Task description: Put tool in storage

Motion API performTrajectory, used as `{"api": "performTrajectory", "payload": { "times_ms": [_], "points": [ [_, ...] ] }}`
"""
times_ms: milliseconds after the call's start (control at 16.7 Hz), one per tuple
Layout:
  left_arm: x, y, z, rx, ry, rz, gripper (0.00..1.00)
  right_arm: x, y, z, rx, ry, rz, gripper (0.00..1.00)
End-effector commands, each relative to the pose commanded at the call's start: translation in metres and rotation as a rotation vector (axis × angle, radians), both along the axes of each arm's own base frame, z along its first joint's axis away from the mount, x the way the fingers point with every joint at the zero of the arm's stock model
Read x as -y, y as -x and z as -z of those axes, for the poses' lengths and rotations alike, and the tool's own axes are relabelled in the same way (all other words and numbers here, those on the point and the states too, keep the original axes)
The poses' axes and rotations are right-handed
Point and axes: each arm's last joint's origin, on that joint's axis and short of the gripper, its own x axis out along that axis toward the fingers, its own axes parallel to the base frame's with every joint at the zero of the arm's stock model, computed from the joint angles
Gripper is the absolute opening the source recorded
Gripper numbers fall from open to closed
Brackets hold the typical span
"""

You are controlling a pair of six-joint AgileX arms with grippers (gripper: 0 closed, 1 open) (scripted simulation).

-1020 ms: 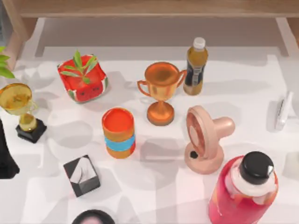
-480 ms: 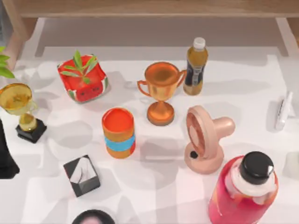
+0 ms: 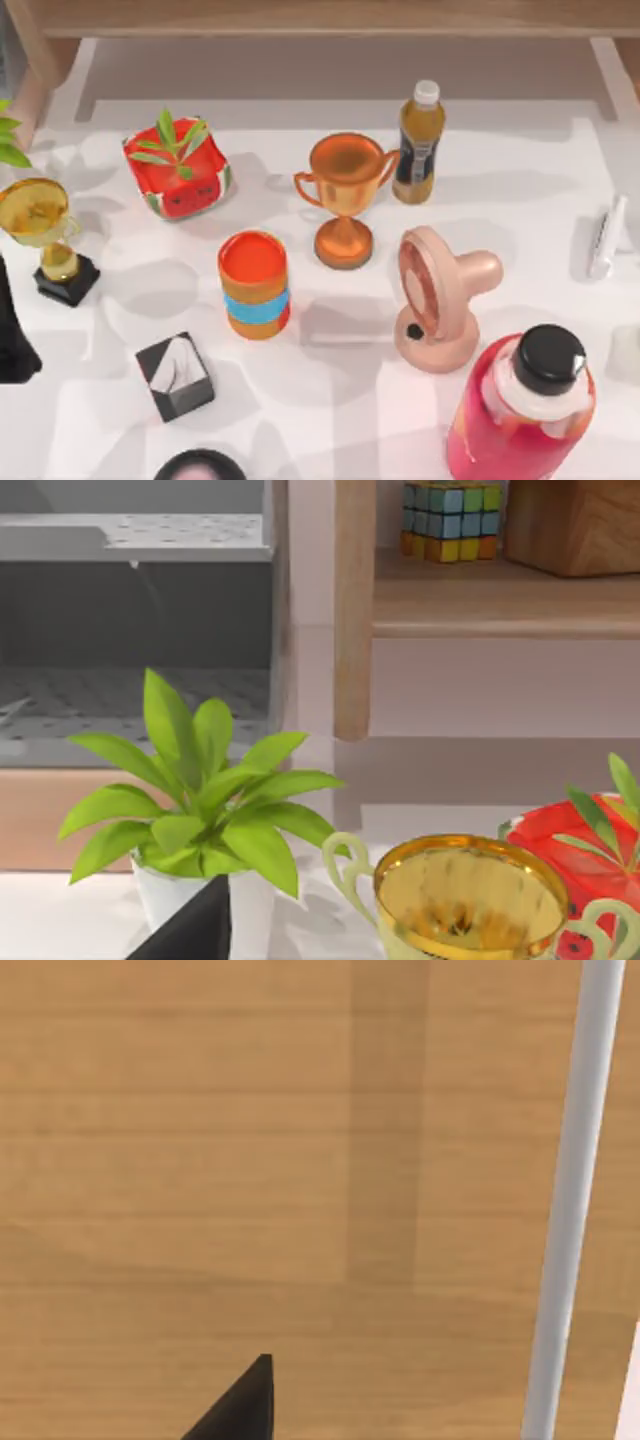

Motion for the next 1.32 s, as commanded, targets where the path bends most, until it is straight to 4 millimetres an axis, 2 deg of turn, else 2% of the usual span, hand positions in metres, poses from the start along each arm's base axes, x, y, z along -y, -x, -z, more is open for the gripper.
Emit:
{"api": "performTrajectory", "payload": {
  "times_ms": [420, 720, 960, 1080, 1320],
  "points": [
    [0.0, 0.0, 0.0, 0.0, 0.0, 0.0, 1.0, 0.0, 0.0, 0.0, 0.002, 0.002, -0.001, 1.0],
    [0.0, 0.0, 0.0, 0.0, 0.0, 0.0, 1.0, 0.0, 0.019, 0.0, 0.001, 0.0, -0.001, 1.0],
    [0.0, 0.0, 0.0, 0.0, 0.0, 0.0, 1.0, -0.001, 0.018, 0.001, -0.002, -0.002, -0.004, 1.0],
    [0.0, 0.0, 0.0, 0.0, 0.0, 0.0, 1.0, -0.007, 0.018, 0.0, -0.009, -0.014, -0.02, 1.0],
    [0.0, 0.0, 0.0, 0.0, 0.0, 0.0, 1.0, -0.039, 0.015, -0.007, -0.006, -0.023, -0.112, 1.0]
  ]
}}
